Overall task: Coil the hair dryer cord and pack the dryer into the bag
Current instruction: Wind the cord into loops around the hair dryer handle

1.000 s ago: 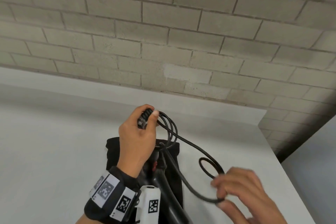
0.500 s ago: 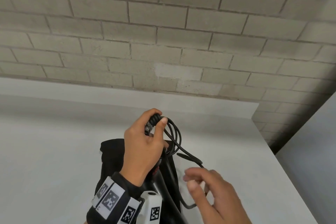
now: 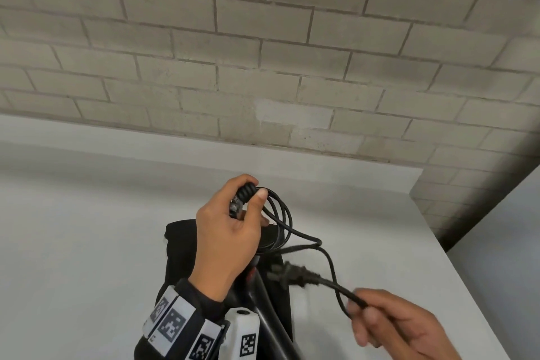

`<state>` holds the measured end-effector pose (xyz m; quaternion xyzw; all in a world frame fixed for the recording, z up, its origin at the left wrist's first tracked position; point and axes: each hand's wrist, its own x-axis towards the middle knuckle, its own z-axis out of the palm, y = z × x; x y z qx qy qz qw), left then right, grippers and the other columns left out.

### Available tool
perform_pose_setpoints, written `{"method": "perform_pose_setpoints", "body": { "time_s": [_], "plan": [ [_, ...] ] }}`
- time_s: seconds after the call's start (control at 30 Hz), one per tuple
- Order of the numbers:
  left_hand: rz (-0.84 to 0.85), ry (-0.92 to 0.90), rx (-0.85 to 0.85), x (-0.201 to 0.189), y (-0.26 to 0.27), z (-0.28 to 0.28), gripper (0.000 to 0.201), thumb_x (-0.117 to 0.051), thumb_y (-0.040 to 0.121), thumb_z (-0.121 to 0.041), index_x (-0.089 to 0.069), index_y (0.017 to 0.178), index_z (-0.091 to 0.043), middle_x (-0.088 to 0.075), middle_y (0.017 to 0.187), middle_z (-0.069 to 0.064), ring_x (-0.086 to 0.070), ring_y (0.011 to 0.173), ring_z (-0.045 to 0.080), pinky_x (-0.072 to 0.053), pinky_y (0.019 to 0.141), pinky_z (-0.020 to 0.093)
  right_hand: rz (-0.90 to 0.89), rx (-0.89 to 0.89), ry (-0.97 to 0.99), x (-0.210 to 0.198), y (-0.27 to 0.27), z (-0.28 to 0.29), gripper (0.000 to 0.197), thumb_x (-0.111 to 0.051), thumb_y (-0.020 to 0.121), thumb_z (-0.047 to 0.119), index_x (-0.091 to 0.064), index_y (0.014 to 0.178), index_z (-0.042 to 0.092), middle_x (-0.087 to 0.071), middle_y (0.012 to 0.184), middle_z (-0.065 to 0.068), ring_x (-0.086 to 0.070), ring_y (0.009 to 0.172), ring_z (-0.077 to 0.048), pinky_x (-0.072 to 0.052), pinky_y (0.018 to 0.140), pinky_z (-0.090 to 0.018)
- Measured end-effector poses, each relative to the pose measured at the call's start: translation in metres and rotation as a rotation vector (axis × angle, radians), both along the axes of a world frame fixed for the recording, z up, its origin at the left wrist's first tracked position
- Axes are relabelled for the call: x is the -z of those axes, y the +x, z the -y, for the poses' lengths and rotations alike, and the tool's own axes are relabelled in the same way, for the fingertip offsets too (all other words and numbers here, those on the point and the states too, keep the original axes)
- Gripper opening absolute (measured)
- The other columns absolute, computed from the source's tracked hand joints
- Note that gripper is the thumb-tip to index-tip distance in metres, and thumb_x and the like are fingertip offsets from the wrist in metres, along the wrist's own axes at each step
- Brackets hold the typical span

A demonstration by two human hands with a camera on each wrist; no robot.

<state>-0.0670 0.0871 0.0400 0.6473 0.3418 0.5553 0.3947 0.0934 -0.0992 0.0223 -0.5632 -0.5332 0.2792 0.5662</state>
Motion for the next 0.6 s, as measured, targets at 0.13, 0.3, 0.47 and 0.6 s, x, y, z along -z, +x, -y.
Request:
{"method": "perform_pose_setpoints", "body": {
  "time_s": [0.13,0.3,0.47,0.6],
  "plan": [
    [0.025,-0.028,0.033,-0.002,0.002,-0.002,0.010,-0.068,0.091,-0.017,-0.067,0.100,-0.022,-0.069,0.081,-0.002,-0.071,0.056,0.011,-0.049,0.060,0.008,0.336,0.029,-0.014,0.006,0.033,0.024,0.025,-0.061,0.088,0.046,-0.073,0.099,0.027,-0.070,0.073,0.007,-0.068,0.067,-0.013,-0.052,0.070,-0.019],
    [0.024,-0.042,0.059,-0.001,0.007,0.001,0.010,-0.068,0.091,-0.018,-0.067,0.101,-0.022,-0.069,0.079,-0.004,-0.071,0.055,0.014,-0.050,0.061,0.010,0.649,0.050,-0.268,0.039,0.062,0.043,0.014,-0.053,0.091,0.052,-0.058,0.099,0.063,-0.062,0.084,0.031,-0.061,0.079,0.013,-0.041,0.083,-0.009],
    [0.016,-0.035,0.059,0.000,0.009,0.002,0.011,-0.069,0.091,-0.019,-0.067,0.101,-0.022,-0.070,0.078,-0.003,-0.071,0.055,0.014,-0.051,0.062,0.012,0.728,0.245,-0.259,0.040,0.045,0.039,0.009,-0.070,0.071,0.042,-0.065,0.070,0.050,-0.061,0.092,0.037,-0.055,0.089,0.020,-0.036,0.083,0.001],
    [-0.004,-0.018,0.059,0.000,0.010,0.004,0.012,-0.068,0.090,-0.019,-0.067,0.101,-0.022,-0.070,0.074,-0.001,-0.071,0.055,0.012,-0.052,0.063,0.011,0.495,0.393,-0.008,0.034,0.008,0.004,0.019,-0.075,0.068,0.024,-0.069,0.079,0.038,-0.067,0.076,0.018,-0.061,0.068,-0.002,-0.044,0.065,-0.005]
  ]
}}
